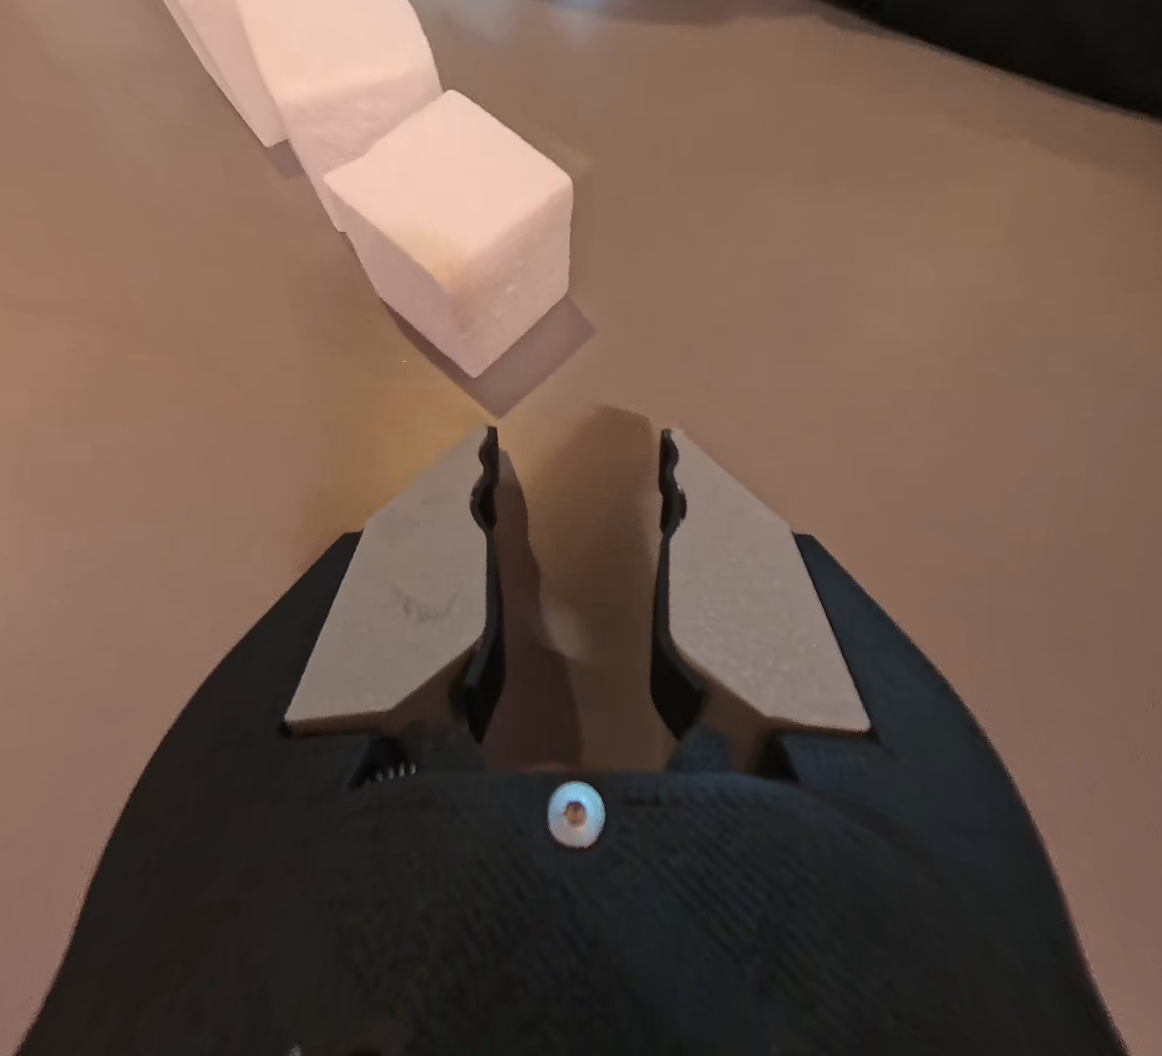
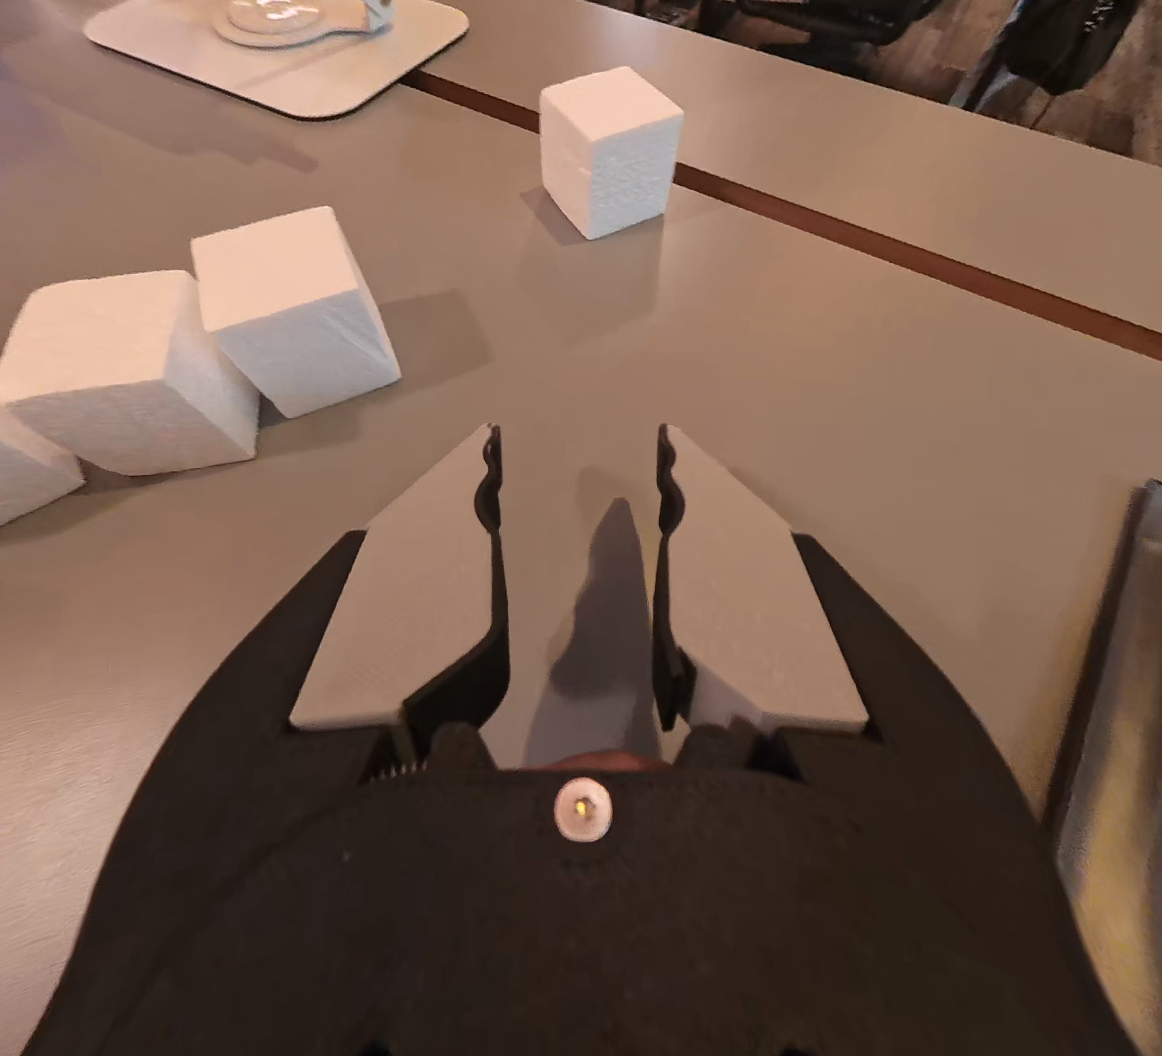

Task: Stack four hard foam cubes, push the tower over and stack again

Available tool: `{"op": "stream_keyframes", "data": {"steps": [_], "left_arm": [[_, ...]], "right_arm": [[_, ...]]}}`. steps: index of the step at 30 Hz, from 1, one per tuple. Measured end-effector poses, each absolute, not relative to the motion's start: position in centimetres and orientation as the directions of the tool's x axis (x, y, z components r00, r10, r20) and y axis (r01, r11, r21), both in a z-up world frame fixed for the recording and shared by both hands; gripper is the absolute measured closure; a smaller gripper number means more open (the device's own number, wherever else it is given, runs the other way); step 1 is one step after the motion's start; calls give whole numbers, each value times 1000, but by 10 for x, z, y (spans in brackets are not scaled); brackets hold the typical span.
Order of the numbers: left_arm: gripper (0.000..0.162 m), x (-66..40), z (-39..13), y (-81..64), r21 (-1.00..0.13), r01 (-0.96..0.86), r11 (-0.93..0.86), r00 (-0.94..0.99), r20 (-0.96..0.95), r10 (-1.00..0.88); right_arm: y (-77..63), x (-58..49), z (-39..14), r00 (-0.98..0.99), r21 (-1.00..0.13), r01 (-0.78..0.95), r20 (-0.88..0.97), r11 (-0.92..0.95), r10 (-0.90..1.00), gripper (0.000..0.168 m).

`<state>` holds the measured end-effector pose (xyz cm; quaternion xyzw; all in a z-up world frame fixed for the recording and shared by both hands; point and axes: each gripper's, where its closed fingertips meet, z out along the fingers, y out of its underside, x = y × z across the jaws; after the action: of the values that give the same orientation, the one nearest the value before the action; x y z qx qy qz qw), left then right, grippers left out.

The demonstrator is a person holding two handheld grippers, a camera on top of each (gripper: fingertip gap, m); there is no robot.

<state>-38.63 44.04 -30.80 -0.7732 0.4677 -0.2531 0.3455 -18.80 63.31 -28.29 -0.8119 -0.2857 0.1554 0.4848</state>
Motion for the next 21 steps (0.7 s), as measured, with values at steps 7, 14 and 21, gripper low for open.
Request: {"op": "stream_keyframes", "data": {"steps": [7, 14, 21], "left_arm": [[132, -329, -284, 376, -820, -469, -329, 116, 312, -943], [151, -268, -278, 413, -823, -361, -438, 355, 313, -881], [162, -409, -294, 535, -814, -216, -539, 910, 31, -412]], "right_arm": [[629, -200, -284, 780, -875, 292, -15, -386, 625, 121], [623, -209, -288, 751, -859, 356, 30, -367, 660, 121], [626, -206, -287, 761, -864, 304, -33, -401, 648, 120]]}}
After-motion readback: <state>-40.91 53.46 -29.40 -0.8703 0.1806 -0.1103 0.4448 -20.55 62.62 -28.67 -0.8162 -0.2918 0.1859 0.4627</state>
